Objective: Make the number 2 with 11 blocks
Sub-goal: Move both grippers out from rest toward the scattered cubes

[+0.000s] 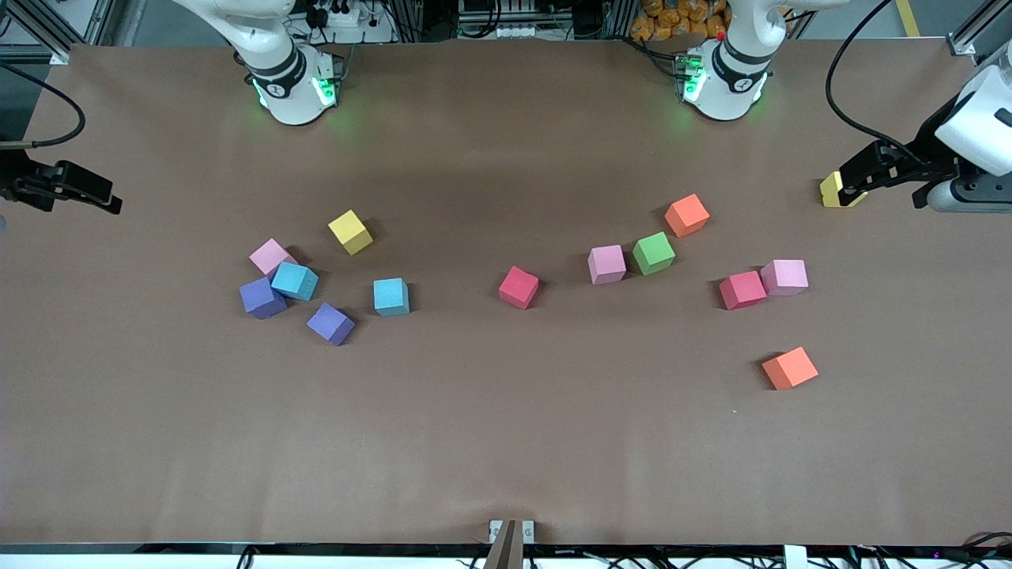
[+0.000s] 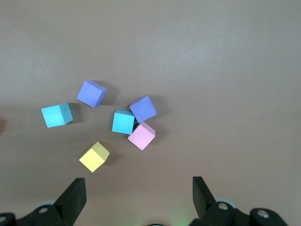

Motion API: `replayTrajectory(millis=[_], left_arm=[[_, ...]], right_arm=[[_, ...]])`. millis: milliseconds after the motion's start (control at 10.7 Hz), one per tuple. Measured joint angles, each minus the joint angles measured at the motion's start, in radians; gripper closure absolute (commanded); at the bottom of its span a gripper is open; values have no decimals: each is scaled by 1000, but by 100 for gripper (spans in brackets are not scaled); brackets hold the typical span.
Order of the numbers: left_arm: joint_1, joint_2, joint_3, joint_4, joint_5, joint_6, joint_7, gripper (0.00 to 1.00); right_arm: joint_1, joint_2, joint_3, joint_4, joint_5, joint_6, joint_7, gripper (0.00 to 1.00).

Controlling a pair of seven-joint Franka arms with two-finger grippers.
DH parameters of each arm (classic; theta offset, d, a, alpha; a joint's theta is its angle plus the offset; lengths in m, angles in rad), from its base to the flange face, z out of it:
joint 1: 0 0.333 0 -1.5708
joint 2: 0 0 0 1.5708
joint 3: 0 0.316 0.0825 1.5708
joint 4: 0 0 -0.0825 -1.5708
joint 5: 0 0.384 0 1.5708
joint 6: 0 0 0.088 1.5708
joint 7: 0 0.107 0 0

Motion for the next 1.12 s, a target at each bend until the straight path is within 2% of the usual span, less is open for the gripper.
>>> replayTrajectory(millis=[467,747,934,1121], left_arm=[[-6,1,-17,-21,-2,-7,0,0],[-43,44,-104,-68,-7,32,-21,0],[-110,74,-137,-142,-11,123,-85,0],[-144,103,-205,-213,-12,189,-197,0]], right_arm=[[0,0,2,-11,1,1,0,0],[6,2,15,-87,15,79,0,0],[10,11,20,-174,60,175,0,0],[42,50,22,-232,76,253,0,0]])
